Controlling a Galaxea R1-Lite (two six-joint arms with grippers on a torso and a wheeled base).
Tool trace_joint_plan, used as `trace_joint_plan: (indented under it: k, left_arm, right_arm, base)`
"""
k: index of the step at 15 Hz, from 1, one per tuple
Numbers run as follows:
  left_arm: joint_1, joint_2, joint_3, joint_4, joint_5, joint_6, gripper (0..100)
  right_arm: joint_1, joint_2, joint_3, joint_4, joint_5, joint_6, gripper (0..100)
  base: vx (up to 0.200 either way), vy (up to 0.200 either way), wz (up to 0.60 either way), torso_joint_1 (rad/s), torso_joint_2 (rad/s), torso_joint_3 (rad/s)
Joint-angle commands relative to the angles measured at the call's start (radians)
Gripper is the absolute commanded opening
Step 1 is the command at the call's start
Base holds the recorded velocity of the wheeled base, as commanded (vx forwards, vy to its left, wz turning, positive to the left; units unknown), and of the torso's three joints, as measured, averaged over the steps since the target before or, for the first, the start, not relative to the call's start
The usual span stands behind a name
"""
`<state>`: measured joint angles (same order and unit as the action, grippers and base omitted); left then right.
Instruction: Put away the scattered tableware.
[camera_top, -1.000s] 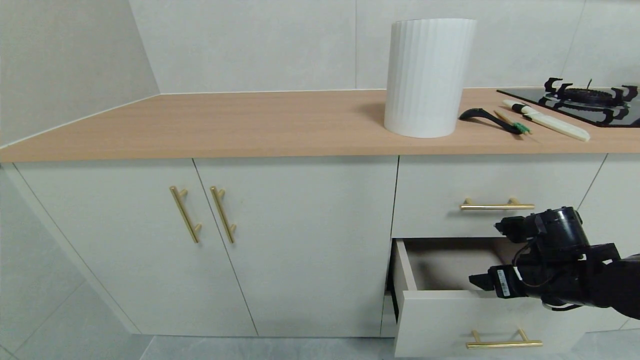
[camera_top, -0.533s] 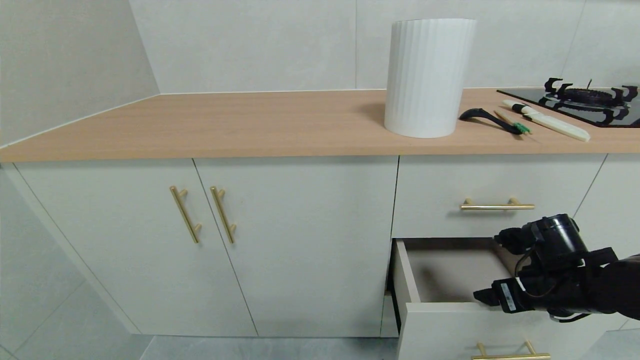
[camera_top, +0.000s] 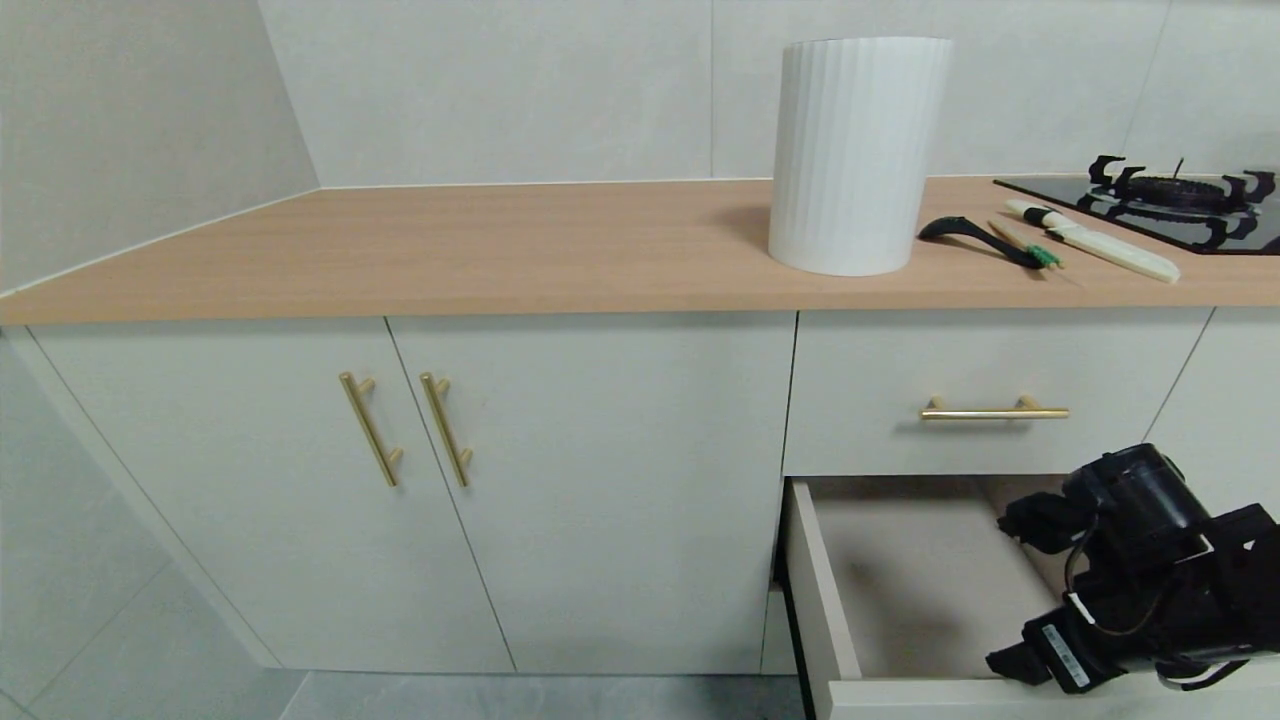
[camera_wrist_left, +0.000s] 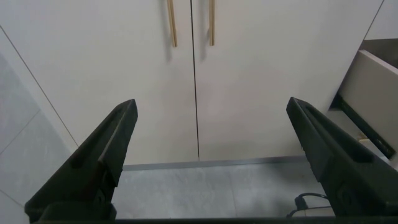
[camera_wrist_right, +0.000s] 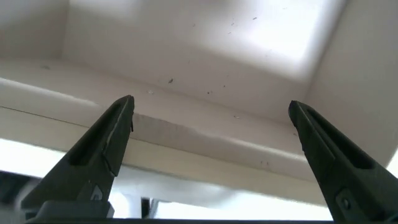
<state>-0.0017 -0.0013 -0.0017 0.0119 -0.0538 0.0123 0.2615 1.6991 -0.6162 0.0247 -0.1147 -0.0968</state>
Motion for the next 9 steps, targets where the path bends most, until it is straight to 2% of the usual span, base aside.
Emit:
trace_joint_plan:
  k: [1, 6, 9]
  left_arm:
    - [0.000, 0.001, 0.000, 0.000, 0.000, 0.000, 100]
    - [0.000, 0.001, 0.000, 0.000, 0.000, 0.000, 100]
    - [0.000, 0.001, 0.000, 0.000, 0.000, 0.000, 100]
  right_arm:
    - [0.028, -0.027, 0.000, 0.041, -0.002, -0.011, 100]
    - [0.082, -0.062, 0.001, 0.198, -0.011, -0.055, 100]
    - [0.104, -0.078, 0.019, 0.247, -0.011, -0.086, 100]
  base:
    - [0.000, 0.000, 0.00, 0.000, 0.00, 0.000]
    - [0.000, 0.000, 0.00, 0.000, 0.00, 0.000]
    - [0.000, 0.000, 0.00, 0.000, 0.00, 0.000]
